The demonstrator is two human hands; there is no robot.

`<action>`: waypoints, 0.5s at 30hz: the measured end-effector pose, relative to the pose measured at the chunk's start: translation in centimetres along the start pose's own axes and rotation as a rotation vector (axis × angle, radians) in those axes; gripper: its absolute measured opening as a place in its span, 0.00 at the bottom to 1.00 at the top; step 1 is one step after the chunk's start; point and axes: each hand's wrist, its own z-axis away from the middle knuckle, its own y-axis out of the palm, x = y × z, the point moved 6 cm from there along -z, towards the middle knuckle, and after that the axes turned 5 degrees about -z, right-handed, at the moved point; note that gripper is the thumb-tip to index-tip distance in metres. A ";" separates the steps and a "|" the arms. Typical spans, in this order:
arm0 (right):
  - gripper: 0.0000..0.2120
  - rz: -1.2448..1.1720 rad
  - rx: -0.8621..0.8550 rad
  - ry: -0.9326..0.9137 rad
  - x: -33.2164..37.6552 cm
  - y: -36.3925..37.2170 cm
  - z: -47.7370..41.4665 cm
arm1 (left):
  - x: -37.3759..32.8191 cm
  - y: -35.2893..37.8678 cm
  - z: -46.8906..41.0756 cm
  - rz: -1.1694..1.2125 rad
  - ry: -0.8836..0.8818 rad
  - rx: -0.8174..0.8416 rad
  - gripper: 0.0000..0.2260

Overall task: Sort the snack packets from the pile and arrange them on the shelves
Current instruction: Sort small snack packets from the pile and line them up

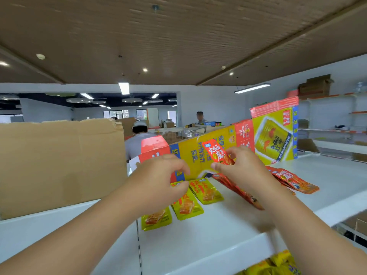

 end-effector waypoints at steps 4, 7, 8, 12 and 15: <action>0.21 0.035 -0.049 0.053 -4.4 -4.1 0.2 | -3.8 1.6 -2.9 -0.012 0.043 0.011 0.08; 0.15 0.030 -0.075 0.109 -7.7 -6.9 0.5 | -6.8 3.6 -5.1 -0.004 0.057 0.023 0.09; 0.16 0.034 -0.087 0.127 -8.8 -7.9 0.5 | -7.8 4.5 -5.9 -0.002 0.055 0.034 0.09; 0.17 0.100 -0.103 0.209 -13.9 -10.9 0.4 | -11.2 7.8 -8.3 0.013 0.056 0.080 0.10; 0.17 0.145 -0.097 0.262 -17.1 -12.1 0.4 | -13.2 9.7 -9.7 0.024 0.048 0.094 0.12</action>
